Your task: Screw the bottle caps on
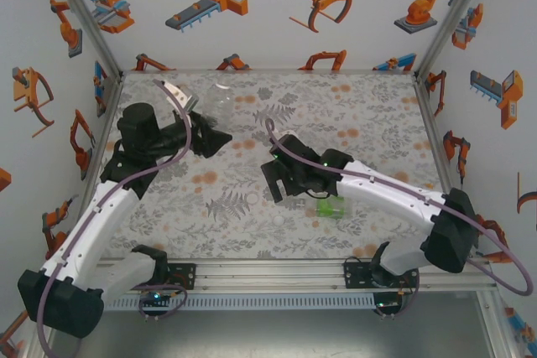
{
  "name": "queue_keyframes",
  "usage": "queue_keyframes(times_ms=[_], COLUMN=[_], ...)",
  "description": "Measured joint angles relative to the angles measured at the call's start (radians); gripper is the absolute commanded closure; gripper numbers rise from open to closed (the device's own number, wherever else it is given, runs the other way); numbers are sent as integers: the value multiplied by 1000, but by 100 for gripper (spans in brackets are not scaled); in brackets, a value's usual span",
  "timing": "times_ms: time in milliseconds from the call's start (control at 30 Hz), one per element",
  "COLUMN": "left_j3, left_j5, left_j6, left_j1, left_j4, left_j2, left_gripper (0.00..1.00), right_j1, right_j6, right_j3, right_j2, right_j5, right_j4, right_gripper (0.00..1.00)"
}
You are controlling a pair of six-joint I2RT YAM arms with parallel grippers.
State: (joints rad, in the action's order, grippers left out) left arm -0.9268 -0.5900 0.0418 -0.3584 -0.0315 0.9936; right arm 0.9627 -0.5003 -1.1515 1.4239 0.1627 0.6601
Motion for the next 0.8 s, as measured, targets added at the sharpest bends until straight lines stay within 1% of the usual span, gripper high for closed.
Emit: queue_keyframes(times_ms=[167,467,600,800], left_j3=[23,24,10,-116], left_j5=[23,22,22,22], left_j6=[23,69,81,93], left_j1=[6,6,6,7], left_j4=[17,68,64,36], left_j2=[-61,-115,-123,-121], left_gripper=[99,100,100,100], right_j1=[14,26,55,116], right_j6=[-105,-148,-147,-124], right_j3=[-3,-36,-102,-246], right_j2=[49,113,162,311], right_j5=[-36,-50,-47,-53], right_j4=[17,46,76,104], right_gripper=[24,30,33,38])
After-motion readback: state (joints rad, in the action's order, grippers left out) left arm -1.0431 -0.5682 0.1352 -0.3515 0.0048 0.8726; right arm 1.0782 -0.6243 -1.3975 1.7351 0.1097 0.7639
